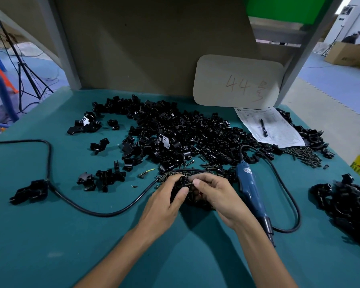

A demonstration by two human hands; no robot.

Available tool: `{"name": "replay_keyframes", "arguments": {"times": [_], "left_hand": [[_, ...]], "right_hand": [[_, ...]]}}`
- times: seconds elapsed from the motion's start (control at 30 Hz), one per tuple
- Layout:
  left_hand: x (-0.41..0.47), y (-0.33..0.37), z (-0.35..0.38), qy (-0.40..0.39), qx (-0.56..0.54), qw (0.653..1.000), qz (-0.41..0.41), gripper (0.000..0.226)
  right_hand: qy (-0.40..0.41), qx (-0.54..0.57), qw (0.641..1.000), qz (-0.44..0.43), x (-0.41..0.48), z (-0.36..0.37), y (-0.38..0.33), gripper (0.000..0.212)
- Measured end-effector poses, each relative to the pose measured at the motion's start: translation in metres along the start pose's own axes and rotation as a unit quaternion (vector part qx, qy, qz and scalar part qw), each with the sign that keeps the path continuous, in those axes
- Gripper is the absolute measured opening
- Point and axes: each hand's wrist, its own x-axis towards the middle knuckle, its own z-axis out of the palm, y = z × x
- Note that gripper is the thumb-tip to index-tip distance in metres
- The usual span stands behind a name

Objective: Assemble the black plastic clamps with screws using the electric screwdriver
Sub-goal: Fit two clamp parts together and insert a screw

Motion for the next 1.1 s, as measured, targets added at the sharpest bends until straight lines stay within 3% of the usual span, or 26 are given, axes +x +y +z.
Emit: {"name": "replay_keyframes", "arguments": {"times": [0.17,0.37,0.67,0.8,0.9,0.97,1.1], "left_hand": [[0.000,0.000,0.001,0.000,0.024,1.000,0.008,0.049],[0.000,-0.002,0.001,-0.009,0.029,0.999,0.010,0.056],[0.001,-0.003,0.001,-0.018,0.041,0.999,0.013,0.053],[0.000,-0.002,0.001,-0.012,0.053,0.998,0.020,0.049],[0.000,-0.002,0.001,-0.016,0.049,0.998,0.018,0.049],[0.000,-0.002,0.001,-0.018,0.037,0.999,0.011,0.051],[0.001,-0.001,0.000,-0.023,0.017,1.000,0.000,0.056]], "right_hand": [[-0.004,-0.051,0.999,-0.009,-0.001,-0.001,0.004,0.015],[-0.034,-0.307,0.950,-0.044,-0.003,-0.004,-0.007,0.014],[-0.056,-0.247,0.965,-0.069,-0.002,-0.008,-0.012,0.005],[-0.049,-0.320,0.945,-0.055,-0.002,-0.006,-0.009,0.018],[-0.060,-0.345,0.932,-0.090,-0.001,-0.009,-0.010,0.014],[-0.072,-0.320,0.940,-0.100,0.001,-0.010,-0.012,0.005],[-0.060,-0.243,0.963,-0.097,0.002,-0.011,-0.012,0.014]]}}
